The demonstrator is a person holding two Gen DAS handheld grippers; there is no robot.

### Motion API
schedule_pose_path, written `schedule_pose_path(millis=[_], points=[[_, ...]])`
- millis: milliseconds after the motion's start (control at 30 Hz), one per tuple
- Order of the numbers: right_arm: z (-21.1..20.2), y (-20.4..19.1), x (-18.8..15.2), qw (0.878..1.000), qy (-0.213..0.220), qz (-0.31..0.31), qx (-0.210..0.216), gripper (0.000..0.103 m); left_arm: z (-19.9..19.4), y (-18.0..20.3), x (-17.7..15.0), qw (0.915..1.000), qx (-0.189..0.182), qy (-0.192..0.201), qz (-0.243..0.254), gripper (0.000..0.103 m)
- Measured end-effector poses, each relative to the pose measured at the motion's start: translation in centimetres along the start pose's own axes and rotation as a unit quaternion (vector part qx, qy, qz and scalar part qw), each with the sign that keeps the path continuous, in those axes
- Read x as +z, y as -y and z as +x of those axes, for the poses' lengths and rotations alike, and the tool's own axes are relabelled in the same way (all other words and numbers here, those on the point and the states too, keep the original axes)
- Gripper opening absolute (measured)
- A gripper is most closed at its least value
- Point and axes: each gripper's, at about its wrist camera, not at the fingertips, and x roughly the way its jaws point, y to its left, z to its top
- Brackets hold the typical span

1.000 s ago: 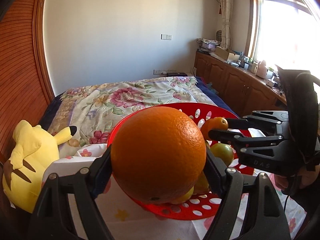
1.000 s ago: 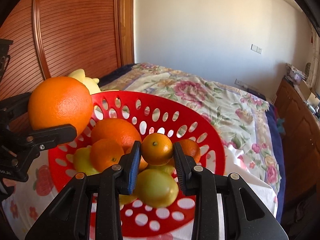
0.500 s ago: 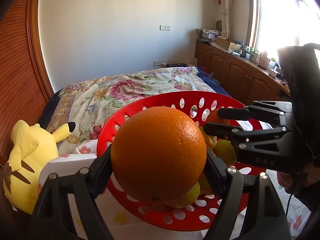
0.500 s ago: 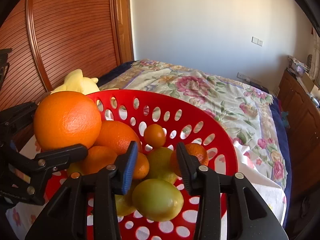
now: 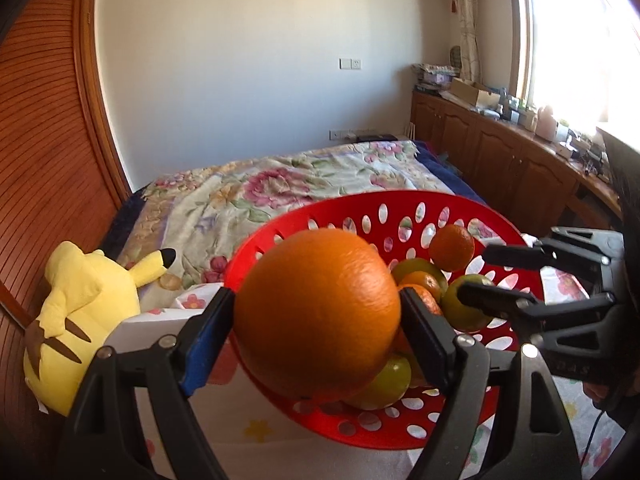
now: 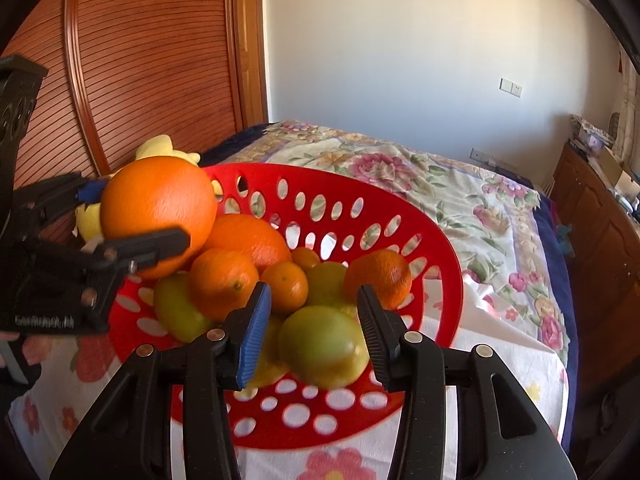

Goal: Organize fruits

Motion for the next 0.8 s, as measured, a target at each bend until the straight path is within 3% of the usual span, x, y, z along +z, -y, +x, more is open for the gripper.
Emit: schedule_pose_path(millis=[433,800], points=[[-4.3,-1.4,-2.1,1.0,0.026,0.017,0.002,0.046,-5.4,1.0,-0.5,0.9992,-0.004,0.04,0.004,0.082],[-9.1,-3.7,-5.3,0.998,0.051,0.036,-0.008,0.048,-11.0,3.1,-3.9,0.9983,-0.015,0.056,0.006,0.082]])
